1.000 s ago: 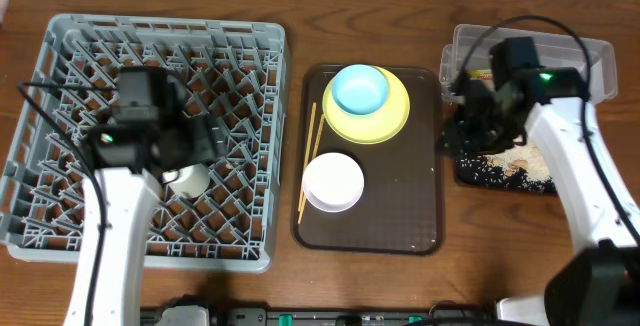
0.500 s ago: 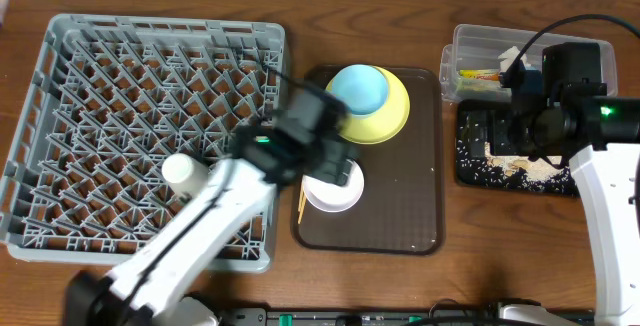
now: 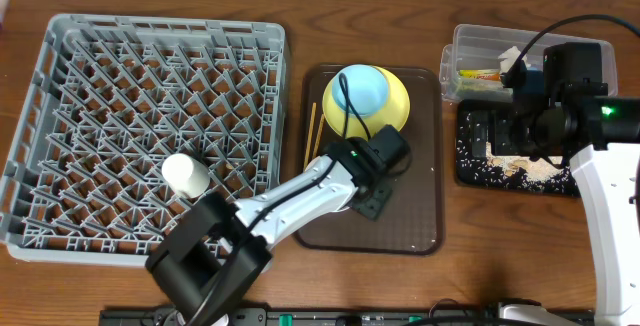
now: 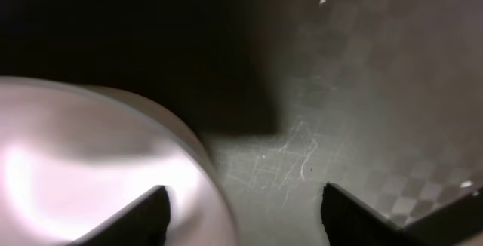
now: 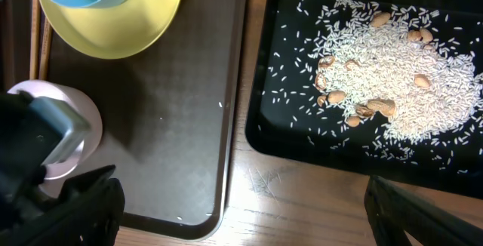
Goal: Sort waste into correct bins and load items into the dishwasher
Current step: 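Reach the left gripper to the white bowl on the tray and grasp it, then carry the white bowl into the rack and release it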
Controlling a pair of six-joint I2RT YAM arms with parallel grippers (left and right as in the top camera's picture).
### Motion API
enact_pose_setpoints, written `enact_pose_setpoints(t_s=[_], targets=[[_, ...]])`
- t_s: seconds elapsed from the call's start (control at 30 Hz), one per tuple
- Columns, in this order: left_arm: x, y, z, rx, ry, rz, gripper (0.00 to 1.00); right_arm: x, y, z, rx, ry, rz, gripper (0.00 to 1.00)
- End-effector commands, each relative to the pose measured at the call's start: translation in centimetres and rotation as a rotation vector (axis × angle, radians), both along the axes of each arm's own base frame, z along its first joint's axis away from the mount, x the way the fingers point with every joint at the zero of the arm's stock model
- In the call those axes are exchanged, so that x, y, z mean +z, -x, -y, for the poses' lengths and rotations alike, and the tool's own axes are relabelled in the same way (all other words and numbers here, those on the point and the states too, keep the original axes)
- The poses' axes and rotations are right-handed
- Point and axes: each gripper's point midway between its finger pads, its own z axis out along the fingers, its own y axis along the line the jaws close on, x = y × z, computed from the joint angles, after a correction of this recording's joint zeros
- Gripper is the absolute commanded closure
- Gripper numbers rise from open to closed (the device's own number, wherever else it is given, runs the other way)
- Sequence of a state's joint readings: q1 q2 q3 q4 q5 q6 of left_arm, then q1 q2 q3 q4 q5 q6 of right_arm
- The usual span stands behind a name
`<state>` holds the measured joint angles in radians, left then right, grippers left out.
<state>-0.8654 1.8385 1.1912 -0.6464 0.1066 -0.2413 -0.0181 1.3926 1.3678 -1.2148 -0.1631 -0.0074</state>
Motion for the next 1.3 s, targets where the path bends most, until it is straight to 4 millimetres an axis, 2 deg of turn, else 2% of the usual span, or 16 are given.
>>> enact_pose_setpoints(t_s=[0.0,0.03,0.13,0.2,0.23,0.33,0.43,0.57,0.63,0.73,0.83,0.97,1.1,1.2,1.27], targets=[[-0.3,0.0,0.1,-0.002,-0.006,-0.003,0.62,0.2,-0.1,0.2,-0.018,0.001,0.004,0.01],[-0.3,0.0,0.1,-0.003,-0.006,-0.003,0.70,0.2,-0.1,0.2,-0.018,0.001,0.003,0.01],[-0.3,0.0,0.1,-0.003,-0.006,-0.003,0.81,0.2,-0.2,0.2,-0.018,0.001,0.004,0.01],[-0.3,0.0,0.1,-0.002,-0.006,-0.003,0.91,0.2,-0.2,0.2,-0.018,0.001,0.004,0.01],[-0.2,0.0,0.2,-0.003,-0.003,-0.001,0.94,0.2,-0.2,0.2,-0.018,0.001,0.004,0.01],[0.9,0.0,0.5,-0.005,0.021,0.004,0.94,0.2,-0.1,0.2,-0.018,0.001,0.003,0.01],[4.1,-0.2,1.0,-0.012,0.075,0.011,0.94,0.2,0.0,0.2,-0.018,0.001,-0.001,0.01],[10.4,-2.3,0.2,-0.001,0.157,0.074,0.94,0.2,0.0,0.2,-0.018,0.001,-0.003,0.01],[13.9,-4.3,-1.3,0.049,0.201,0.133,0.94,0.2,0.0,0.2,-0.018,0.002,-0.002,0.01],[18.0,-7.0,-4.3,0.121,0.273,0.213,0.94,0.2,0.0,0.2,-0.018,0.001,-0.003,0.01],[20.6,-9.1,-7.8,0.185,0.380,0.236,0.94,0.2,0.0,0.2,-0.018,0.001,-0.003,0.01],[21.8,-11.3,-12.1,0.273,0.558,0.173,0.94,0.2,0.0,0.2,-0.018,0.001,-0.003,0.01],[22.8,-13.1,-15.6,0.301,0.773,0.121,0.94,0.2,0.0,0.2,-0.018,0.001,-0.004,0.01],[22.6,-14.5,-18.5,0.354,0.896,0.088,0.94,0.2,0.0,0.2,-0.018,0.001,-0.004,0.01],[22.5,-15.1,-19.6,0.379,0.972,0.060,0.94,0.2,0.0,0.2,-0.017,0.001,-0.004,0.01]])
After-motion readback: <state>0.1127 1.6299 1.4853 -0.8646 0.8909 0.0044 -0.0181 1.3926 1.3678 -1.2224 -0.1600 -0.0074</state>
